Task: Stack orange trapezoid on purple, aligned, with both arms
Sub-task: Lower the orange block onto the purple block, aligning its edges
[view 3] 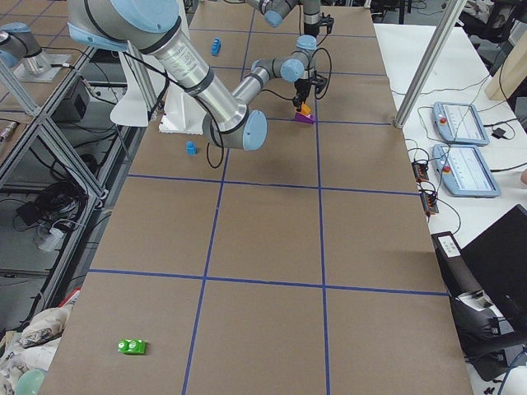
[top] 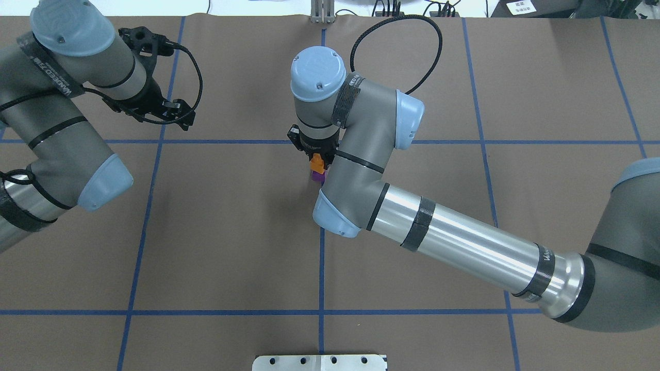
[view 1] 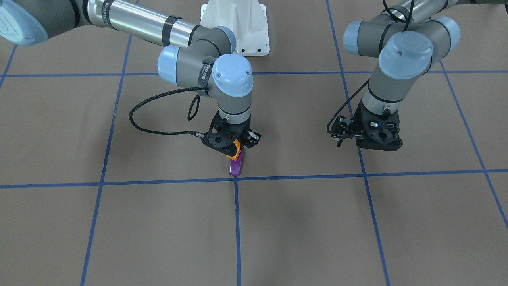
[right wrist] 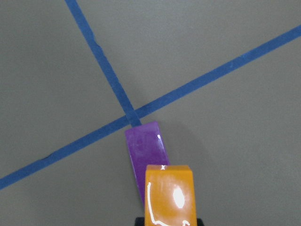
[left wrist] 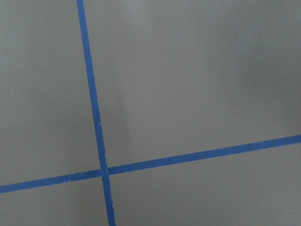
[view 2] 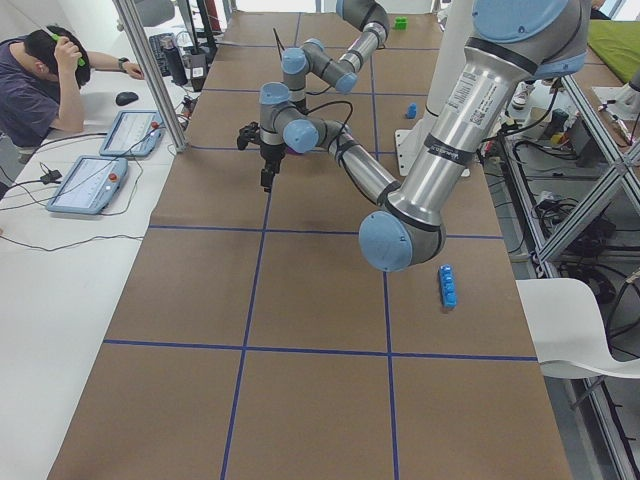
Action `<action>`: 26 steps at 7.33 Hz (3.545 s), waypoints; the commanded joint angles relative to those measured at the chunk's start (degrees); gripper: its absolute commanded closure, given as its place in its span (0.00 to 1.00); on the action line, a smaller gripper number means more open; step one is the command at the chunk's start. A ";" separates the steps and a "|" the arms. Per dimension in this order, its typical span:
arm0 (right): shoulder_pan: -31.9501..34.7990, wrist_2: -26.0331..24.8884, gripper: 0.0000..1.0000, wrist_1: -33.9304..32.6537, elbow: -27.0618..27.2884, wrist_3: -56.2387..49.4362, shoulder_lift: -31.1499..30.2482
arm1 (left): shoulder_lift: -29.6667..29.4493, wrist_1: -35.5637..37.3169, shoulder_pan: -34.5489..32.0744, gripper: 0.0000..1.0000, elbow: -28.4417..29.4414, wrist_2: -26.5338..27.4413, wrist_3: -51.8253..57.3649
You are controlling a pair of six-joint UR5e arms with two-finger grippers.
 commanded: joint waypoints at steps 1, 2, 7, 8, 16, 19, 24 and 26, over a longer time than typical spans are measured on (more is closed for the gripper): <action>-0.28 -0.41 1.00 0.00 -0.04 -0.21 -0.18 | 0.01 0.04 0.00 0.00 0.05 0.00 0.00; -0.45 -0.93 1.00 0.00 -0.04 -1.35 -0.19 | 0.01 -0.05 0.00 0.00 0.05 0.00 0.00; -0.45 -1.03 1.00 1.66 -0.04 -2.59 -0.27 | 0.01 0.04 0.00 0.00 0.14 0.00 0.00; -0.45 -1.03 1.00 1.85 -0.04 -2.59 -0.36 | -0.07 0.04 -0.09 0.00 0.14 0.00 0.00; -0.54 -1.55 1.00 1.85 -0.04 -4.70 -0.45 | -0.07 0.04 -0.09 0.00 0.40 0.00 0.00; -0.63 -1.55 1.00 1.94 -0.12 -4.87 -0.36 | 0.01 0.04 -0.09 0.00 0.31 0.00 0.00; -0.98 -1.64 1.00 5.18 -2.14 -5.49 -0.36 | 0.01 0.04 -0.09 0.00 0.40 0.00 -0.09; -0.63 -1.64 0.28 5.27 -2.06 -5.84 -0.36 | 0.01 0.04 -0.09 0.00 0.31 0.00 -0.09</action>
